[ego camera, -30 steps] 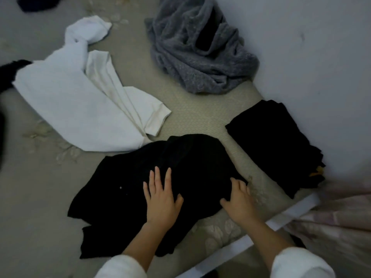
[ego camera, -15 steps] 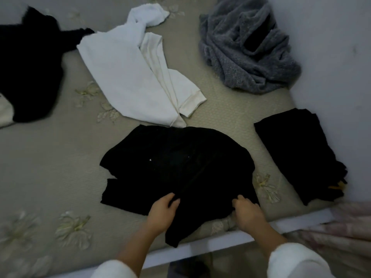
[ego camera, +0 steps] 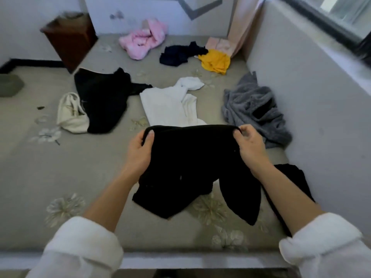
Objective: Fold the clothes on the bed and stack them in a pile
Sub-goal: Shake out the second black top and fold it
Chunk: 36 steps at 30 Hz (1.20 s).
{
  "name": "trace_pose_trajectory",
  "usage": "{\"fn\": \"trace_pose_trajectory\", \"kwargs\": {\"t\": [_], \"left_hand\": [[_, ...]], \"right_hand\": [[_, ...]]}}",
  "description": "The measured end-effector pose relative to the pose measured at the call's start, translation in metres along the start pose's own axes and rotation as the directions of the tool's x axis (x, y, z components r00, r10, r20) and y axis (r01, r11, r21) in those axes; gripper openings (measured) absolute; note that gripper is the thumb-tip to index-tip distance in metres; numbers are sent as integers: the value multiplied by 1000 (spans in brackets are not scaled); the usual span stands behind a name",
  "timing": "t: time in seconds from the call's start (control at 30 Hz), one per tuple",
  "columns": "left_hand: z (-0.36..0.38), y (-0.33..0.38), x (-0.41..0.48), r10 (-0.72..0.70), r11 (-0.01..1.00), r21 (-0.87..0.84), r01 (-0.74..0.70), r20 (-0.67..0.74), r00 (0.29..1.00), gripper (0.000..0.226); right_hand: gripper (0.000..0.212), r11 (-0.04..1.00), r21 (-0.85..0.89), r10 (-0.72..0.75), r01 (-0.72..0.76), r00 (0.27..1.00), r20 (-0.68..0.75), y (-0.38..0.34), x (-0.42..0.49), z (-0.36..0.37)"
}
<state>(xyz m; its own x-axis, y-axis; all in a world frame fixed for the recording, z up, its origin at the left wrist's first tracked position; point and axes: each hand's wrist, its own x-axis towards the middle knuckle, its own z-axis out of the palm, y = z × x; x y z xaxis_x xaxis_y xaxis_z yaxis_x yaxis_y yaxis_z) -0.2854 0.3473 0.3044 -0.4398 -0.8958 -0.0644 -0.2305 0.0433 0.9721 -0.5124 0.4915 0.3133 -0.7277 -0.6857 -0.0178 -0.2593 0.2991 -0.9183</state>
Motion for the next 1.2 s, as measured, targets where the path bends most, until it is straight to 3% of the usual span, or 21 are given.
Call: {"fn": "trace_pose_trajectory", "kwargs": {"t": [0.07, 0.13, 0.2, 0.27, 0.37, 0.47, 0.5, 0.57, 0.63, 0.73, 0.83, 0.93, 1.0, 1.1, 1.13, 1.2], "left_hand": [[-30, 29, 6, 61, 998, -28, -64, -86, 994, 23], [-63, 53, 14, 146, 989, 9, -147, -158, 977, 25], [-95, 69, 22, 215, 977, 43, -211, -206, 955, 26], [-129, 79, 31, 271, 962, 85, -258, -251, 929, 24], [-188, 87, 46, 323, 945, 149, -290, -294, 900, 22], [-254, 87, 63, 311, 942, 212, -261, -257, 915, 23], [-277, 86, 69, 288, 945, 224, -240, -215, 933, 22], [-320, 84, 81, 242, 932, 305, -196, -118, 963, 18], [-358, 78, 95, 194, 891, 425, -160, -39, 980, 16], [-403, 72, 114, 126, 881, 460, -113, 3, 992, 19], [-438, 70, 129, 38, 917, 395, -56, 55, 998, 39], [-467, 65, 135, -85, 898, 435, -64, 316, 945, 60], [-476, 58, 137, -174, 841, 532, -95, 433, 884, 59], [-478, 50, 140, -161, 811, 577, -92, 371, 914, 20], [-478, 52, 140, -143, 837, 543, -71, 341, 929, 23], [-478, 56, 141, -131, 922, 386, -2, 318, 939, 39]], "right_hand": [[27, 993, 2, -119, 119, 993, 19, -43, -2, 1], [37, 979, -5, -200, 202, 972, 125, -81, -6, 3], [38, 950, -125, -235, 284, 921, 312, -111, -10, 9], [31, 855, -316, -262, 412, 867, 423, -131, -7, 21], [24, 698, -520, -313, 491, 864, 395, -156, 6, 50], [32, 638, -662, -346, 394, 914, 210, -190, 19, 90], [34, 701, -622, -334, 349, 931, 146, -204, 22, 106], [32, 903, -360, -236, 236, 971, 44, -232, 28, 143], [22, 988, -82, -132, 132, 991, 13, -259, 31, 183], [21, 982, 36, -184, 183, 983, 10, -291, 33, 236], [22, 966, 61, -249, 251, 968, -34, -309, 35, 271], [21, 958, 42, -281, 285, 956, -88, -324, 42, 288], [21, 946, 76, -305, 315, 945, -113, -335, 49, 294], [18, 919, 92, -372, 384, 920, -125, -354, 59, 303], [18, 908, 87, -401, 409, 911, -95, -359, 63, 308], [42, 913, 48, -408, 405, 912, 51, -365, 70, 318]]}}
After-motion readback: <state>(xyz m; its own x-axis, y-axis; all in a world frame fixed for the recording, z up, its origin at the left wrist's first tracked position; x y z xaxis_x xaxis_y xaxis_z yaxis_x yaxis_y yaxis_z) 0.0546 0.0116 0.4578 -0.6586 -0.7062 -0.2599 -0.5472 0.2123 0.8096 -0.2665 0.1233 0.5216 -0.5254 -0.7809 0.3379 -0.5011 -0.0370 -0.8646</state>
